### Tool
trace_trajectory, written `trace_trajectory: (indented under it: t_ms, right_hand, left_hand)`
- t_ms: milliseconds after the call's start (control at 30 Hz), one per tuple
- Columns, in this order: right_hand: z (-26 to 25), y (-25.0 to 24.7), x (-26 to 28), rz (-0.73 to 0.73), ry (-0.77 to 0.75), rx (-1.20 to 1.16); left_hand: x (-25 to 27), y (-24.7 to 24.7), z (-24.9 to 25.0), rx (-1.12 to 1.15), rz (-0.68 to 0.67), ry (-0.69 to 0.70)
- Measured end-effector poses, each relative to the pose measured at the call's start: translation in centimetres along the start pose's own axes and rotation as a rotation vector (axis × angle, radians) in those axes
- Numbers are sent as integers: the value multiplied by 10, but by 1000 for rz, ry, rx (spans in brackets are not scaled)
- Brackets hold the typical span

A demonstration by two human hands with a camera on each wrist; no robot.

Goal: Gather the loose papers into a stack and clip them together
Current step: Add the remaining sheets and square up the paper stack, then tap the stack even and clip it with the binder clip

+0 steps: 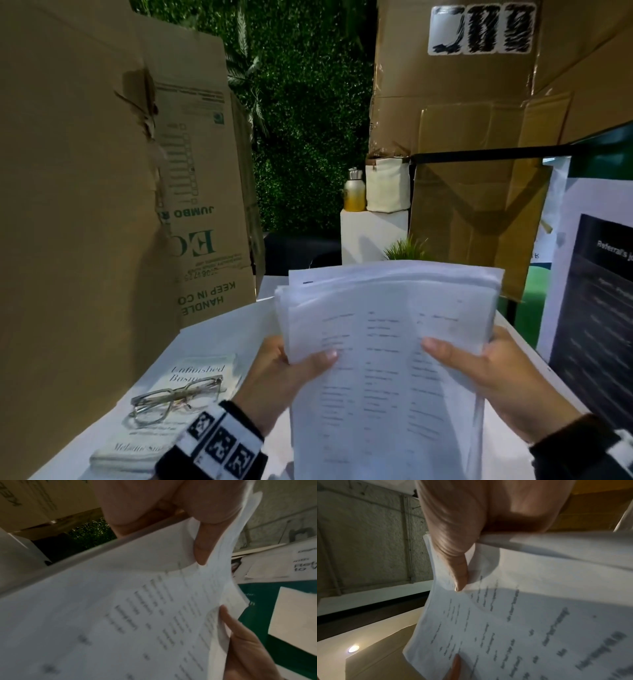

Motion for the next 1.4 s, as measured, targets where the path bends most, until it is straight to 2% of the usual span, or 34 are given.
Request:
trace_trajectory:
  t_ms: [67,133,267,333,367,500,567,633,733,833,933,1033,1233,1300,1400]
  right_hand:
    - [-7,-1,2,54,7,56]
    - [-27,-1,3,144,-76,148]
    - [-81,7,12,416,-517,863]
    - [-102,22,16,357,-634,1215]
    - [-109,33,17,287,-626,1346]
    - [-111,66,10,-114,-432,1611]
    - [-107,71,5,-195,-391,1632]
    - [-106,74,3,-205,-419,1589]
    - [-106,80,4,-314,-421,1544]
    - [-108,83,2,-317,-479,1525]
    - [-108,82,-6,-369,-456,1509]
    - [-109,79,-17,-337,-494,1562]
    - [-115,80,-23,-382,-462,1639]
    - [-117,83,-26,-399,-411,1666]
    - [-119,88,-32,-430,-403,1532]
  left_hand:
    - [1,-1,-7,9,19,-27]
    - [-3,-2,-8,22,31,-30]
    - [-5,-6,-6,43,28,-19]
    - [-4,-7,-7,34,19,-2]
    - [-3,-8,-7,26,18,10]
    - [-2,-7,-8,16,-9,76]
    - [-2,-7,-7,11,-25,104]
    - [-1,-8,-5,21,-39,117]
    - [1,-8,-1,9,-71,136]
    - [0,-7,1,3,-52,127]
    - [-1,-6,1,7,-30,105]
    - [-1,-3,2,15,-29,94]
    - [3,-4,2,38,-71,89]
    - [5,-6,1,38,-80,102]
    - [6,-8,0,4,-79,157]
Point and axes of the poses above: each hand's wrist, its own x-axis away from the middle knuckle, its own y-axis out of the palm, z = x × y, the point moved 1 cm from there along -x, towards the middle knuckle, and after that the axes turned 2 degrees about x, right-handed, at the moved point
